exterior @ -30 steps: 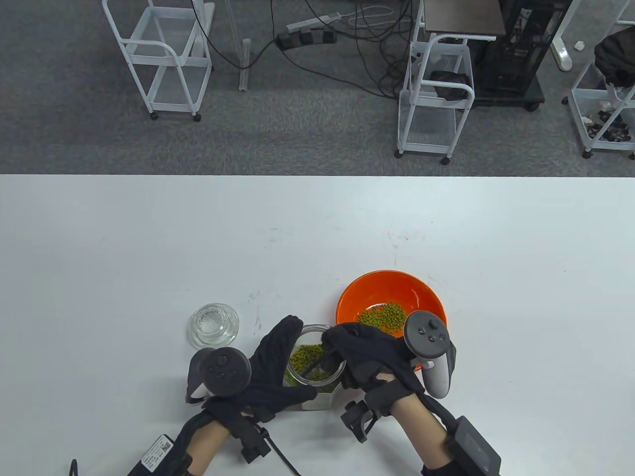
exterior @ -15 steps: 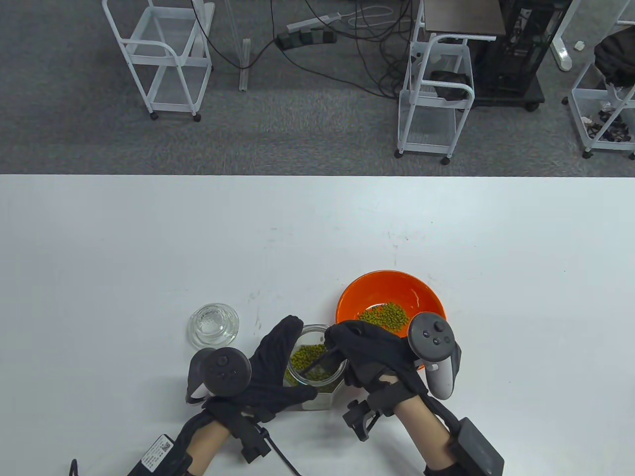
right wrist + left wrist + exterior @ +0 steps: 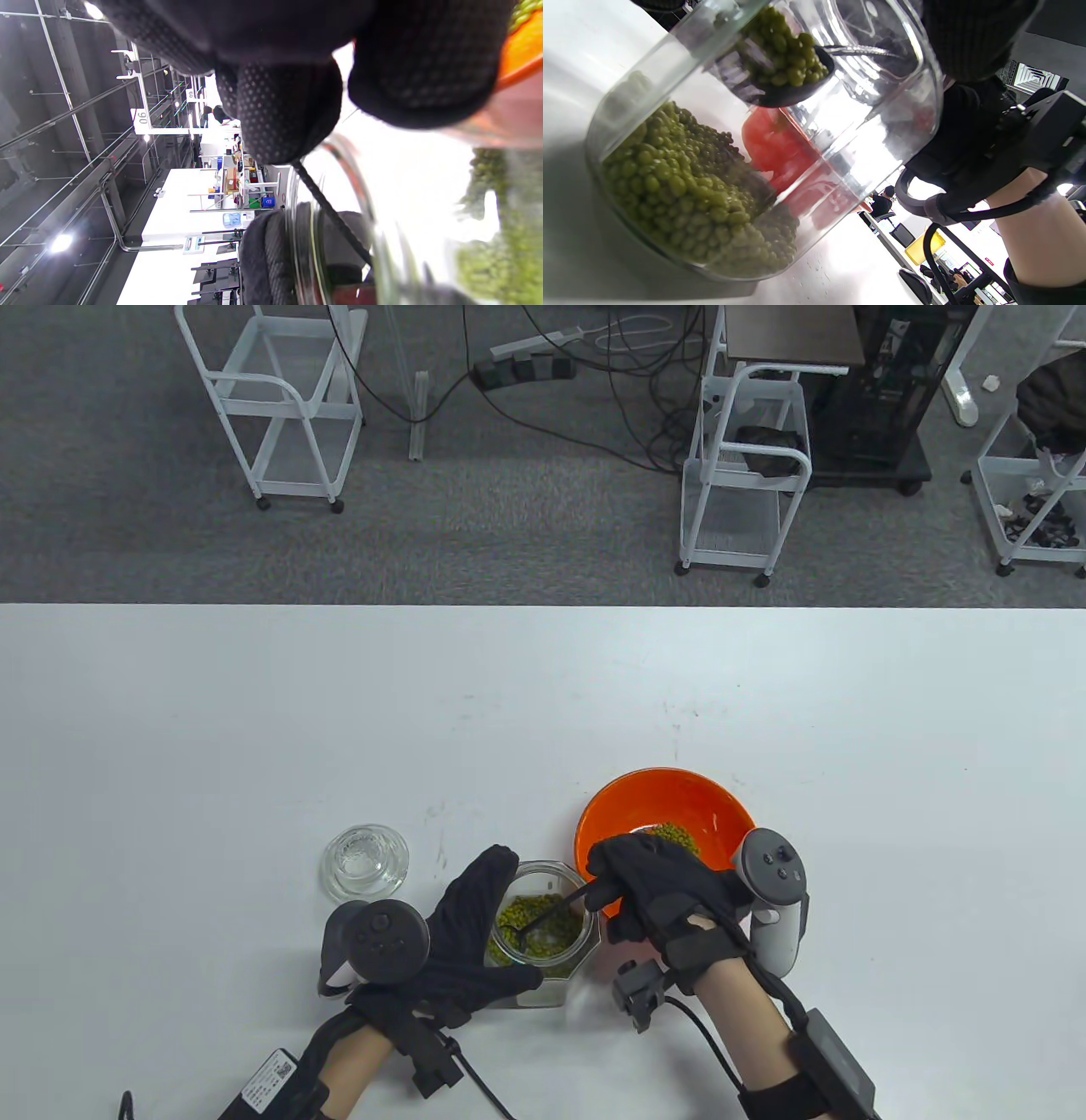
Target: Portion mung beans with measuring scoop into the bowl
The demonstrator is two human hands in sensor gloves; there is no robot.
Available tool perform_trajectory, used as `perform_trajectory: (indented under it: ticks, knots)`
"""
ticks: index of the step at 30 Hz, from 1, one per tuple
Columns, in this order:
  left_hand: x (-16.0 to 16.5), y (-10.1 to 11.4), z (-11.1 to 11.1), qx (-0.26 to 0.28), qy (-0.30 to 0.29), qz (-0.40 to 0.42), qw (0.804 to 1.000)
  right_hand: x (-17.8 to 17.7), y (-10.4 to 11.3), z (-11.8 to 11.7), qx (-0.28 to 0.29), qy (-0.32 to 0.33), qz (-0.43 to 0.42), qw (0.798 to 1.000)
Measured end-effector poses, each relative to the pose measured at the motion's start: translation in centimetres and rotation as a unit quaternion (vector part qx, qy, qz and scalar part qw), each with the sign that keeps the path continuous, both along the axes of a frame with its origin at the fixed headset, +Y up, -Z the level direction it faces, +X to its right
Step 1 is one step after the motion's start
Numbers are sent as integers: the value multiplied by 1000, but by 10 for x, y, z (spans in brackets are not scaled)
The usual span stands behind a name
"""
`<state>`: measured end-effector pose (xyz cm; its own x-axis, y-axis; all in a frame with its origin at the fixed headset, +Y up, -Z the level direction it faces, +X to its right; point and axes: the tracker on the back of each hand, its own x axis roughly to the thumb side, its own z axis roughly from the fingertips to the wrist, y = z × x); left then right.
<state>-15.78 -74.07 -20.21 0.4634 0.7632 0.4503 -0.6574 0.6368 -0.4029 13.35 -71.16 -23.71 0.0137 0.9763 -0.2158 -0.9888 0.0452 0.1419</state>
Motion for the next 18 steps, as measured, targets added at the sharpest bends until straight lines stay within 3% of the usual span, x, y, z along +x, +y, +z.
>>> perform_trajectory:
  ticks: [18]
  knots:
    - [0,0,0,-1,0,0,1000,41,-20,-20,-18,-16,-120,993]
